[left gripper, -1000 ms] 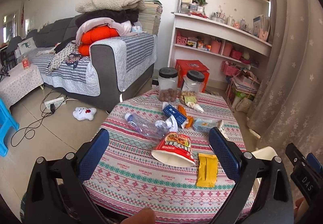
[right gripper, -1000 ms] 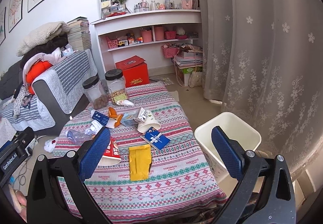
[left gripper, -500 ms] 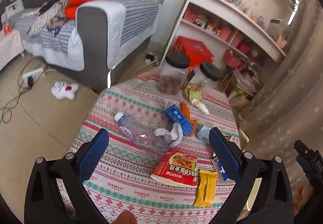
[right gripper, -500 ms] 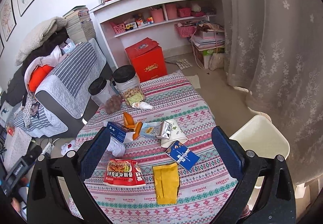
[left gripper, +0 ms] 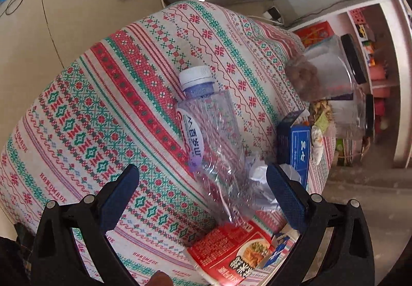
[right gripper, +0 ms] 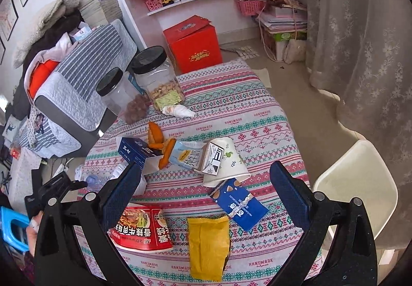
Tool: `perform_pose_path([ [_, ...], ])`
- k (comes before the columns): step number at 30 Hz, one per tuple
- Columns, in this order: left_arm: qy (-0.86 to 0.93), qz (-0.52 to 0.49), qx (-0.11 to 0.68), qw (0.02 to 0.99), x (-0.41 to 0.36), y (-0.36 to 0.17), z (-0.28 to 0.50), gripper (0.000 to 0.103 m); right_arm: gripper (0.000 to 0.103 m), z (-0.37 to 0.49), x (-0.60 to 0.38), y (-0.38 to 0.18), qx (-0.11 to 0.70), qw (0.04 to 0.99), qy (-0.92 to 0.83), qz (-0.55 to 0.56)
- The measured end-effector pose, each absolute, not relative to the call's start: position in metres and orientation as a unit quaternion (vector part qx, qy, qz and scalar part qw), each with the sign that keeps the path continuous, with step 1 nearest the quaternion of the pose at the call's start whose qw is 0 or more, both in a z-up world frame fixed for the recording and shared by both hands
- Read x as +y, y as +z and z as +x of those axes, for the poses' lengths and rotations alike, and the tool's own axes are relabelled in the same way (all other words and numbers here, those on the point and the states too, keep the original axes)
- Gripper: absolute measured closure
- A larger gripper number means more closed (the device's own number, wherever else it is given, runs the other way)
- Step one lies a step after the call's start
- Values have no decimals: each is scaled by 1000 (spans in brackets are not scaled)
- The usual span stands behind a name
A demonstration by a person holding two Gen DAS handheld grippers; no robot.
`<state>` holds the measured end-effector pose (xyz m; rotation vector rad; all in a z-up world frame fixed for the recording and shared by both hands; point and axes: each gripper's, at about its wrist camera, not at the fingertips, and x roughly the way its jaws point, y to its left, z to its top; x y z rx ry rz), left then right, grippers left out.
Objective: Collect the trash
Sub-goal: 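Reach the left gripper to the clear water bottle and grasp it, then lift the bottle with the left gripper while the right gripper grasps the white tissue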
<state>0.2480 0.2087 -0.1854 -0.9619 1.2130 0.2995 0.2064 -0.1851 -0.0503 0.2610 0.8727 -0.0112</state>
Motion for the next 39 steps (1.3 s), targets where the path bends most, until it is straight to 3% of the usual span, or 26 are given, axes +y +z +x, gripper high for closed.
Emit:
perform_pose_path([
  [7,193,-453,530,690,217,-210,278,10,7,216,-185,-65,436,890,13,128],
  [10,179,-452,541,687,219,-219,288,25,7,220,-179,-70,442,887,29,131],
  [11,175,-443,543,692,218,-217,288,40,7,223,-175,-72,446,885,35,130],
  [12,160,-440,543,697,220,-218,289,45,7,224,-170,-75,449,883,41,129],
  [18,101,-407,517,746,217,-167,281,46,7,243,-127,-97,495,853,98,132],
  [22,75,-335,463,817,213,-106,261,46,7,267,-90,-116,541,820,129,135],
  [28,85,-215,381,895,215,-36,232,46,16,291,-53,-143,587,789,111,145],
  [37,82,-231,386,890,245,-39,226,46,24,307,-1,-157,581,808,85,48],
  [39,73,-240,387,887,247,-41,226,46,30,309,3,-165,590,802,89,40],
])
